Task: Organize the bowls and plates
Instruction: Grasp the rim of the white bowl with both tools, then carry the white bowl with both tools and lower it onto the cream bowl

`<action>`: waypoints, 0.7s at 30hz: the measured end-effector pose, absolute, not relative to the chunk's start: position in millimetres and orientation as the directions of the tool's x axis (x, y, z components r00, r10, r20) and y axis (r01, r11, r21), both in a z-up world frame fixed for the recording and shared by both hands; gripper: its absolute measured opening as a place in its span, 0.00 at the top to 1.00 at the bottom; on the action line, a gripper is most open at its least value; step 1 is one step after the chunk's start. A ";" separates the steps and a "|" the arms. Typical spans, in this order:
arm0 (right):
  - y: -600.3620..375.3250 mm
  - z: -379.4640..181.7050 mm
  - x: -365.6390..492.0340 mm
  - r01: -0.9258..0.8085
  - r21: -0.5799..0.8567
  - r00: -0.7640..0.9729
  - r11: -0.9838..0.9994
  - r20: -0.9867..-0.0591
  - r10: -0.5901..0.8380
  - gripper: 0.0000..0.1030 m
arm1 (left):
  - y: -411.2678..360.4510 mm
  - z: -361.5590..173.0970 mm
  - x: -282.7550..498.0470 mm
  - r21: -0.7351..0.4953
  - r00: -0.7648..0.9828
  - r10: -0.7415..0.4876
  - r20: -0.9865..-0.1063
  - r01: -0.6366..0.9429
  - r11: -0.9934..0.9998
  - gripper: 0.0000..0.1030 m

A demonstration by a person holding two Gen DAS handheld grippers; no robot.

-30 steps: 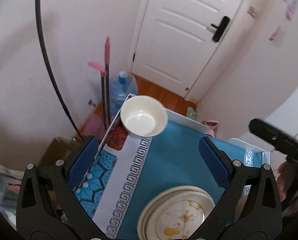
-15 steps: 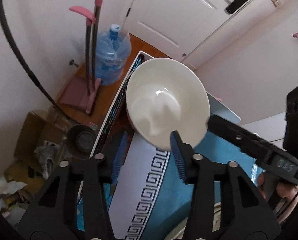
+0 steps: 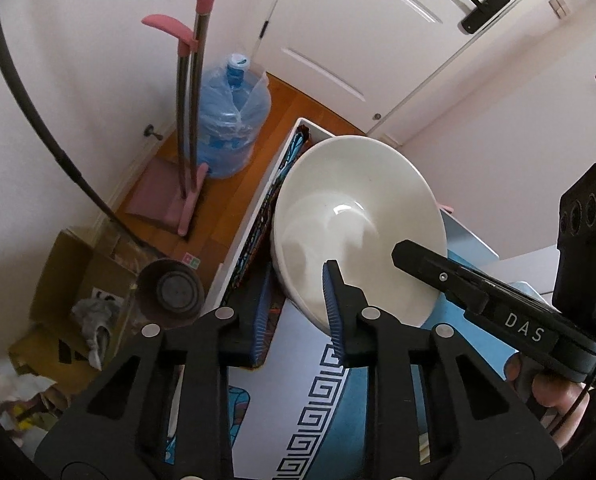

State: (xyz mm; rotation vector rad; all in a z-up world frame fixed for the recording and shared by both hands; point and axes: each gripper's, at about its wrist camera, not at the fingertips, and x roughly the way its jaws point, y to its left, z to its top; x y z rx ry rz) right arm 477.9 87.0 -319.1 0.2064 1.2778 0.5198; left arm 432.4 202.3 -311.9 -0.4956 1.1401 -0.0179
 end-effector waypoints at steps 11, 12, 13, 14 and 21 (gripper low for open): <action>69.4 -292.2 459.3 -0.268 0.429 0.289 0.863 -0.818 0.497 0.83 | 175.5 -269.5 414.5 -0.300 0.508 -0.192 -0.840 -0.139 0.944 0.80; 64.2 -283.8 454.1 -0.269 0.429 0.307 0.862 -0.810 0.499 0.83 | 171.1 -262.3 410.3 -0.298 0.517 -0.192 -0.834 -0.130 0.946 0.80; 57.9 -274.6 448.2 -0.271 0.431 0.326 0.861 -0.801 0.503 0.83 | 168.3 -257.5 407.2 -0.297 0.524 -0.192 -0.830 -0.123 0.947 0.80; 52.5 -267.3 443.6 -0.272 0.431 0.339 0.860 -0.794 0.505 0.83 | 162.5 -249.2 402.3 -0.295 0.534 -0.193 -0.823 -0.112 0.949 0.80; -10.7 -202.4 386.3 -0.260 0.439 0.440 0.860 -0.739 0.510 0.83 | 98.6 -187.8 351.8 -0.262 0.598 -0.195 -0.778 -0.026 0.965 0.80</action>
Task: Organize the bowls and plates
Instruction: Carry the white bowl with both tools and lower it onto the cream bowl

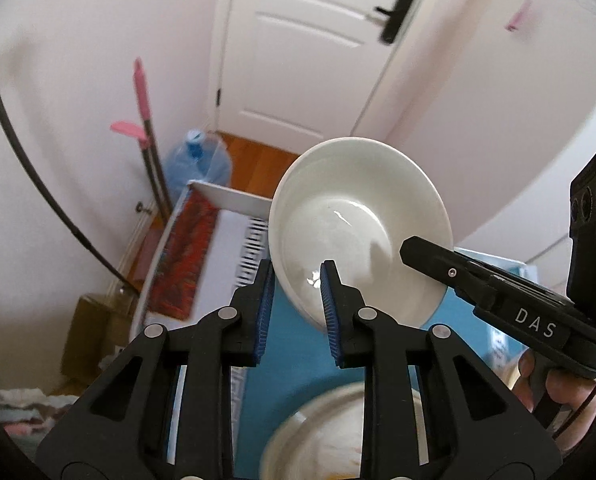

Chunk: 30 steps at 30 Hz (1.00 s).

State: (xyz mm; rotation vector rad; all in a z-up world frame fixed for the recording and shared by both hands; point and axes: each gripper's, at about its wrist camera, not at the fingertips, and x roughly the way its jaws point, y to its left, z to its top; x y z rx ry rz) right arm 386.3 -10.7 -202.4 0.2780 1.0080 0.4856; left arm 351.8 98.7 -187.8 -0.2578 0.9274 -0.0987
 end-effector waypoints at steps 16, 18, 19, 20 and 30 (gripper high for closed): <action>-213.0 -153.2 239.8 -0.104 0.382 0.540 0.918 -0.754 0.374 0.83 | -121.2 -162.1 237.7 -0.299 0.563 -0.344 -0.752 0.174 0.938 0.80; -235.6 -160.1 225.1 -0.067 0.374 0.529 0.925 -0.773 0.350 0.83 | -144.4 -171.8 229.8 -0.305 0.533 -0.359 -0.766 0.190 0.933 0.80; -243.7 -164.5 220.6 -0.051 0.369 0.521 0.928 -0.783 0.340 0.83 | -156.4 -178.6 226.8 -0.306 0.512 -0.366 -0.777 0.202 0.931 0.80; -253.2 -171.7 214.9 -0.030 0.360 0.506 0.932 -0.799 0.325 0.83 | -165.4 -183.2 224.7 -0.302 0.495 -0.368 -0.787 0.212 0.930 0.80; -305.7 -222.2 184.5 0.116 0.369 0.426 0.922 -0.857 0.290 0.83 | -221.5 -238.7 214.8 -0.277 0.321 -0.362 -0.875 0.281 0.919 0.80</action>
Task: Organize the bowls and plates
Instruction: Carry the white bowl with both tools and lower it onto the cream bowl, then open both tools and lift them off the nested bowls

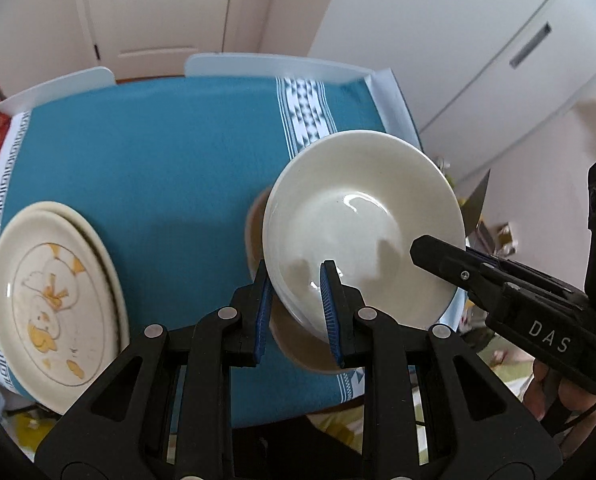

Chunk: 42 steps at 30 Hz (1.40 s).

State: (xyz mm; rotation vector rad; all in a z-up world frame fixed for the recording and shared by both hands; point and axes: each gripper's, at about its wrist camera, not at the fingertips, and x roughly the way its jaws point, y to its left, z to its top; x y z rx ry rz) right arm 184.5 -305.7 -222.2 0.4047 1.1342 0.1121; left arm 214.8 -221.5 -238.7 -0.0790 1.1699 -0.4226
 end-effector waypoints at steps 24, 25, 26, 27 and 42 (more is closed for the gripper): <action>-316.4 -249.0 181.8 0.184 0.293 0.362 0.938 -0.908 0.212 0.83 | -255.4 -262.2 230.8 -0.064 0.269 -0.198 -0.943 0.436 0.898 0.80; -317.7 -250.2 181.4 0.188 0.293 0.359 0.938 -0.909 0.212 0.83 | -256.6 -262.8 230.6 -0.056 0.270 -0.191 -0.944 0.440 0.896 0.80; -320.0 -251.5 180.5 0.195 0.307 0.359 0.932 -0.906 0.223 0.83 | -257.7 -262.9 230.4 -0.046 0.275 -0.185 -0.943 0.444 0.895 0.80; -320.9 -251.2 180.0 0.197 0.310 0.360 0.930 -0.905 0.226 0.83 | -257.9 -262.7 230.5 -0.043 0.277 -0.183 -0.943 0.447 0.894 0.80; -318.8 -253.1 180.1 0.179 0.292 0.352 0.940 -0.911 0.216 0.83 | -254.4 -259.8 226.8 -0.050 0.290 -0.195 -0.937 0.441 0.896 0.80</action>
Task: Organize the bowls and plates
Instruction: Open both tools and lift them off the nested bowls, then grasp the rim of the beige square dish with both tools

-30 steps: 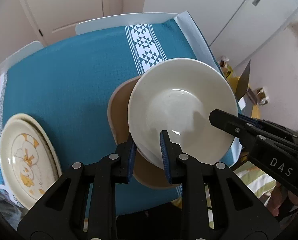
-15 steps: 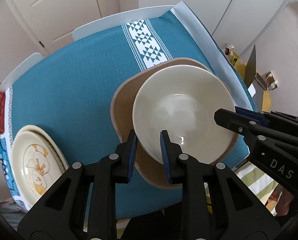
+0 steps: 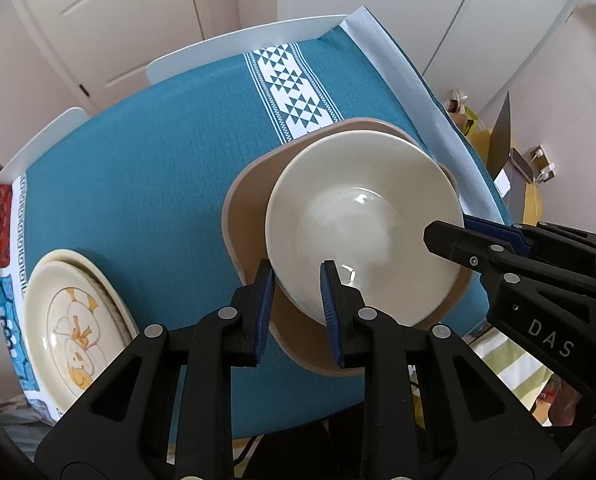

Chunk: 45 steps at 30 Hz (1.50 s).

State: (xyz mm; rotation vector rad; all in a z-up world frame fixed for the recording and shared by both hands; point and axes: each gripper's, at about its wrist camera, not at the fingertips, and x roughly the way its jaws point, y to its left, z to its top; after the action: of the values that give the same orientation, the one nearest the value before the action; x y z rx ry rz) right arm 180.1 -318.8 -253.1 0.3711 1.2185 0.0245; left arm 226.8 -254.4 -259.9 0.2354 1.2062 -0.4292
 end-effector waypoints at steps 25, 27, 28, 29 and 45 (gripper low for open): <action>-355.6 -162.2 163.2 -0.060 0.110 0.434 0.992 -0.892 0.126 0.00 | -198.3 -193.2 201.7 -0.025 0.401 -0.199 -0.894 0.400 0.916 0.00; -351.4 -186.6 169.9 -0.090 0.078 0.361 0.993 -0.927 0.105 0.00 | -197.3 -213.8 205.1 -0.032 0.345 -0.177 -0.922 0.388 0.921 0.00; -352.0 -194.4 169.8 -0.100 0.070 0.339 0.993 -0.936 0.100 0.00 | -198.1 -222.7 206.8 -0.043 0.319 -0.176 -0.931 0.383 0.923 0.00; -350.5 -204.4 171.7 -0.112 0.063 0.312 0.992 -0.945 0.095 0.00 | -199.6 -232.4 209.5 -0.059 0.288 -0.178 -0.941 0.379 0.923 0.00; -329.3 -273.9 204.4 -0.250 0.070 0.079 0.966 -0.993 0.092 0.56 | -227.8 -304.0 234.1 -0.088 0.119 -0.147 -0.982 0.402 0.911 0.29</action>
State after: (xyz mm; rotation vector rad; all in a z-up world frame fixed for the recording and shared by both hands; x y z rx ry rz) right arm 204.4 -329.3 -273.9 -0.1294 1.4707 0.2568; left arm 234.1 -227.8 -304.0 0.2193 1.3973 -0.4057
